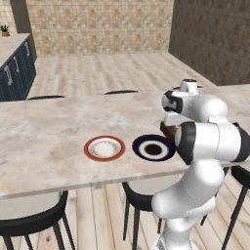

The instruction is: Move the dessert items from the plates to the tray.

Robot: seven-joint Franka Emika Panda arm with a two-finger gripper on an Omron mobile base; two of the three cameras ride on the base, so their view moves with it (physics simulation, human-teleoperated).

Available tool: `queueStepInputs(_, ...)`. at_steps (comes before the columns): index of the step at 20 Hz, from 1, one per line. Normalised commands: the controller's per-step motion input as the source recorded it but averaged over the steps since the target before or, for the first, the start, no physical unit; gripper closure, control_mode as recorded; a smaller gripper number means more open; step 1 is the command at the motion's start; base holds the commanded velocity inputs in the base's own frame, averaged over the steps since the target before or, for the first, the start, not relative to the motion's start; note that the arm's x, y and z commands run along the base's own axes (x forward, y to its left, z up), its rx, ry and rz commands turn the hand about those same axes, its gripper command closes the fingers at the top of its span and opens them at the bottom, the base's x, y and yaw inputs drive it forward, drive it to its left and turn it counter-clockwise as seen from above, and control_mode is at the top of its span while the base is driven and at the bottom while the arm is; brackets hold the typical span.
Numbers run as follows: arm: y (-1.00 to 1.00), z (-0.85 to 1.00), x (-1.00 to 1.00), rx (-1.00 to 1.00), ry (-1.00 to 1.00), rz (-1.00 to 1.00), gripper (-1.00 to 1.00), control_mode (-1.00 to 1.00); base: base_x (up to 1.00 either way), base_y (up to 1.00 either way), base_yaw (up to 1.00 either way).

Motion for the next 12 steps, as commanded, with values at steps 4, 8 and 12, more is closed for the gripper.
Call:
queueStepInputs(4, -0.79, 0.00, 0.01, 0.00, 0.03, 0.00, 1.00, -1.00, 0.00, 0.00, 0.00)
queueStepInputs(8, -0.54, -0.02, 0.16, 0.00, 0.00, 0.00, 1.00, -1.00, 0.00, 0.00, 0.00)
queueStepInputs(12, -0.24, -0.07, 0.32, 0.00, 0.00, 0.00, 1.00, -1.00, 0.00, 0.00, 0.00)
